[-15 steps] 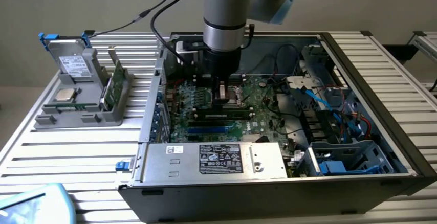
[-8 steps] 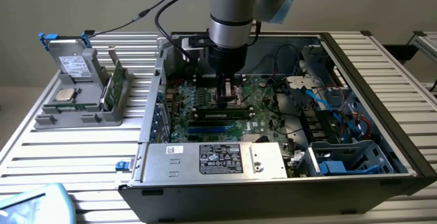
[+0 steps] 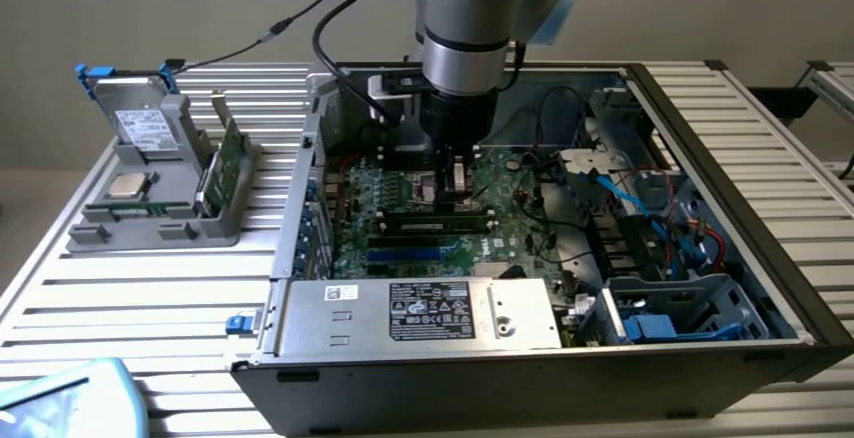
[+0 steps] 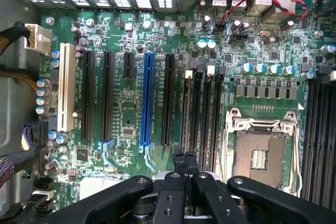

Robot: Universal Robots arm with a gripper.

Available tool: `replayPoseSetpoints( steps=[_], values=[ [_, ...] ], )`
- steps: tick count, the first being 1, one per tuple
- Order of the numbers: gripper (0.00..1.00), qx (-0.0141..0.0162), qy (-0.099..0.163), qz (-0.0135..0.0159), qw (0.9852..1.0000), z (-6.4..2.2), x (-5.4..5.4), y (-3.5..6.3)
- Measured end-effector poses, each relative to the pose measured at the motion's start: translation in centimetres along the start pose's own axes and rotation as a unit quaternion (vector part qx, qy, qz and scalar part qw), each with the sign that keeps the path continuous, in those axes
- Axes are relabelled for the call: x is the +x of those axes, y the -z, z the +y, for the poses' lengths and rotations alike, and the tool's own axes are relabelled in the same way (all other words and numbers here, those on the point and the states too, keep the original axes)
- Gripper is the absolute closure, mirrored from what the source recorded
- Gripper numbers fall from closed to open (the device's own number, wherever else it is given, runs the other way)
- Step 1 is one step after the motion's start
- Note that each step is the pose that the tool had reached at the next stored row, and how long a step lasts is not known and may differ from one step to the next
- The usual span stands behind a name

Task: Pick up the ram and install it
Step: 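Press down the ram until it locks into place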

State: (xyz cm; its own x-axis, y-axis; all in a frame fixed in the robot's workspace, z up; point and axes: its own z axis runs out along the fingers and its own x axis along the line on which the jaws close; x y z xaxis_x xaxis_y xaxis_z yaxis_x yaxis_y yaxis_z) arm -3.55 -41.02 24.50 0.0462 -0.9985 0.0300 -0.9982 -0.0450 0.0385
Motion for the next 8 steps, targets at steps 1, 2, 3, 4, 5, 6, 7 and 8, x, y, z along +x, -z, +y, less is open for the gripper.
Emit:
replayPoseSetpoints(
  steps=[1,2,3,4,5,6,7,8],
  values=[
    [0.89,0.0000,0.000,0.0000,1.0000,-0.06,0.03,0.00],
    [0.89,0.0000,0.000,0.0000,1.0000,-0.06,0.03,0.00],
    [0.89,0.0000,0.000,0.0000,1.0000,-0.06,0.03,0.00],
    [0.89,0.0000,0.000,0.0000,1.0000,-0.06,0.03,0.00],
    [0.89,0.0000,0.000,-0.0001,1.0000,-0.06,0.03,0.00],
    [0.89,0.0000,0.000,-0.0001,1.0000,-0.06,0.03,0.00],
    [0.89,0.0000,0.000,-0.0001,1.0000,-0.06,0.04,0.00],
    [0.89,0.0000,0.000,0.0000,1.0000,-0.06,0.03,0.00]
  ],
)
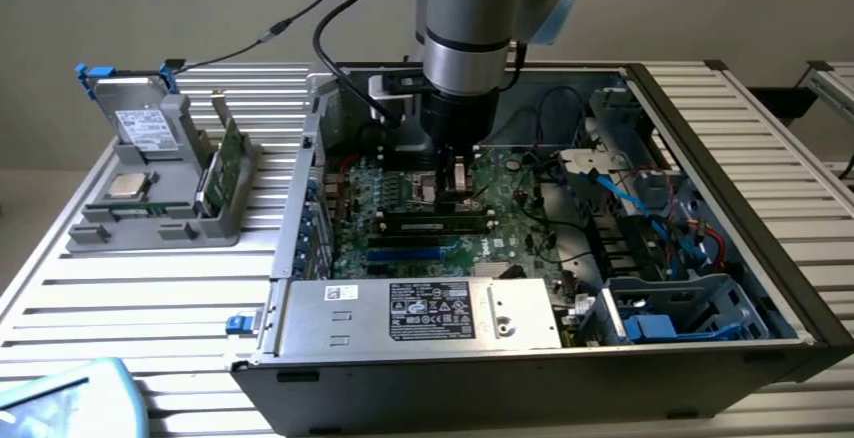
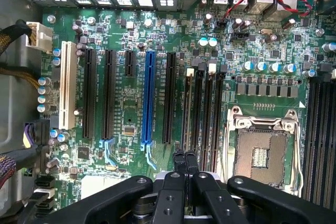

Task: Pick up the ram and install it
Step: 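Press down the ram until it locks into place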

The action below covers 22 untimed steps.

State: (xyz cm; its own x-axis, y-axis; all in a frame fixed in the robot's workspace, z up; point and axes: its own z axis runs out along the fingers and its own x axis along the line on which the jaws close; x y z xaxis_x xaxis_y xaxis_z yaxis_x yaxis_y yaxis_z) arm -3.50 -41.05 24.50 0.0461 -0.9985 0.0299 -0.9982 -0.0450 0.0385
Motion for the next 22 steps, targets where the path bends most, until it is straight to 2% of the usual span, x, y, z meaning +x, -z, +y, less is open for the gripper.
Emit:
replayPoseSetpoints(
  steps=[9,13,18,22],
  values=[
    [0.89,0.0000,0.000,0.0000,1.0000,0.00,0.00,0.00],
    [0.89,-0.0008,-0.027,-0.0013,0.9996,0.00,0.00,-0.06],
    [0.89,-0.0021,-0.070,-0.0030,0.9975,-0.01,0.00,-0.16],
    [0.89,-0.0031,-0.105,-0.0043,0.9944,-0.01,-0.01,-0.24]
  ],
)
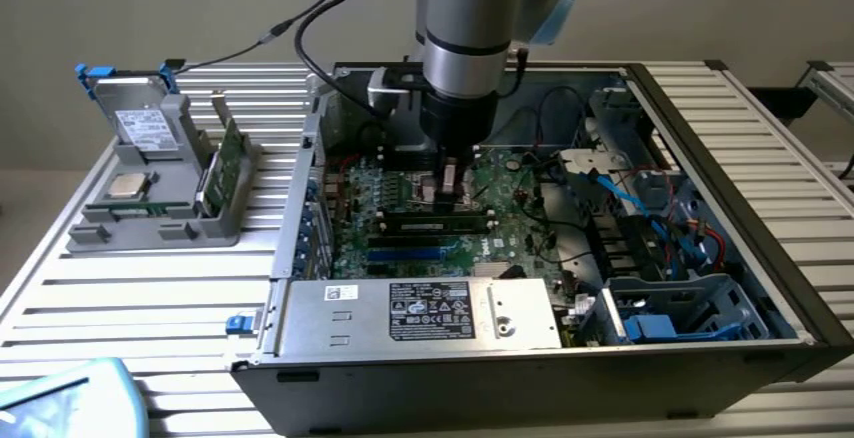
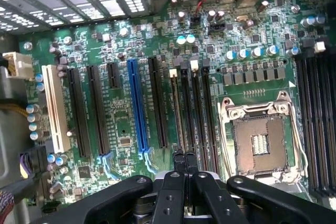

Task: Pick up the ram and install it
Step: 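Press down the ram until it locks into place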

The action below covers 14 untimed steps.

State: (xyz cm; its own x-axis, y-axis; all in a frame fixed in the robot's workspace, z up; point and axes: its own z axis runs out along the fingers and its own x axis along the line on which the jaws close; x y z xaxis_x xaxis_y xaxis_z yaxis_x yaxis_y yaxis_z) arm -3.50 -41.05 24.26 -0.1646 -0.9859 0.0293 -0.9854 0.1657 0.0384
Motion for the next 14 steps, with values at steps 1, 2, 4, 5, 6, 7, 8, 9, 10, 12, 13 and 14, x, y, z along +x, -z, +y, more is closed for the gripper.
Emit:
replayPoseSetpoints(
  steps=[1,2,4,5,6,7,8,9,10,12,13,14],
  values=[
    [0.89,-0.0003,-0.009,-0.0003,1.0000,0.00,0.00,-0.02],
    [0.89,-0.0005,-0.018,-0.0006,0.9998,0.00,0.00,-0.04],
    [0.89,-0.0010,-0.035,-0.0014,0.9994,0.00,0.00,-0.09],
    [0.89,-0.0013,-0.044,-0.0017,0.9990,0.00,0.00,-0.11],
    [0.89,-0.0016,-0.054,-0.0021,0.9986,0.00,0.00,-0.13],
    [0.89,-0.0018,-0.063,-0.0024,0.9980,-0.01,-0.01,-0.15],
    [0.89,-0.0021,-0.072,-0.0028,0.9974,-0.01,-0.01,-0.18],
    [0.89,-0.0024,-0.081,-0.0031,0.9967,-0.01,-0.01,-0.20],
    [0.89,-0.0026,-0.090,-0.0035,0.9959,-0.01,-0.01,-0.23],
    [0.89,-0.0031,-0.108,-0.0042,0.9942,-0.01,-0.01,-0.28],
    [0.89,-0.0034,-0.117,-0.0045,0.9931,-0.01,-0.01,-0.30],
    [0.89,-0.0037,-0.126,-0.0048,0.9920,-0.01,-0.01,-0.33]
  ],
)
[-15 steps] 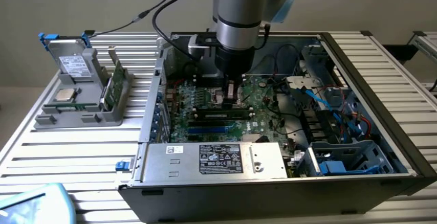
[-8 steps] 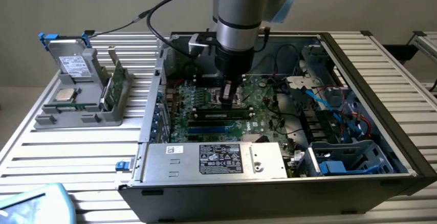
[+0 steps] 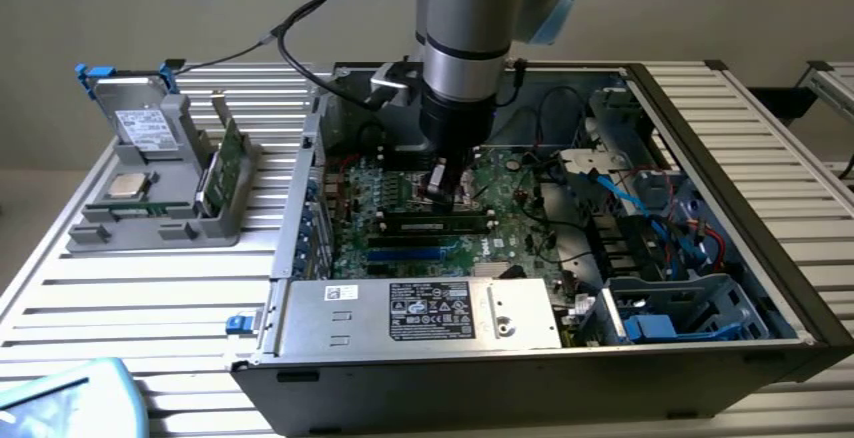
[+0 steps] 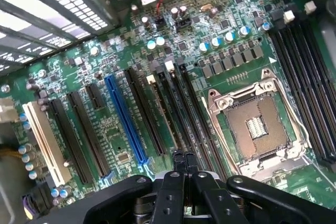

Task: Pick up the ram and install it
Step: 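Press down the ram until it locks into place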

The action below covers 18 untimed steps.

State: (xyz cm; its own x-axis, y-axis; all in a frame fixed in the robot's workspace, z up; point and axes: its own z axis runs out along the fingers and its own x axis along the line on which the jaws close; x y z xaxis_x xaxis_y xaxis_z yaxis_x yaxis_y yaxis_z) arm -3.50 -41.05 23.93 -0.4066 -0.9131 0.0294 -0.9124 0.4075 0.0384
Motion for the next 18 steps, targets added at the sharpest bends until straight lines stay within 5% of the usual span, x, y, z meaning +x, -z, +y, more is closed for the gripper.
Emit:
replayPoseSetpoints(
  steps=[8,13,18],
  values=[
    [0.89,-0.0021,-0.072,-0.0028,0.9974,-0.01,-0.01,-0.21],
    [0.89,-0.0034,-0.117,-0.0045,0.9931,-0.01,-0.01,-0.36],
    [0.89,-0.0048,-0.162,-0.0063,0.9867,-0.02,-0.02,-0.52]
  ],
)
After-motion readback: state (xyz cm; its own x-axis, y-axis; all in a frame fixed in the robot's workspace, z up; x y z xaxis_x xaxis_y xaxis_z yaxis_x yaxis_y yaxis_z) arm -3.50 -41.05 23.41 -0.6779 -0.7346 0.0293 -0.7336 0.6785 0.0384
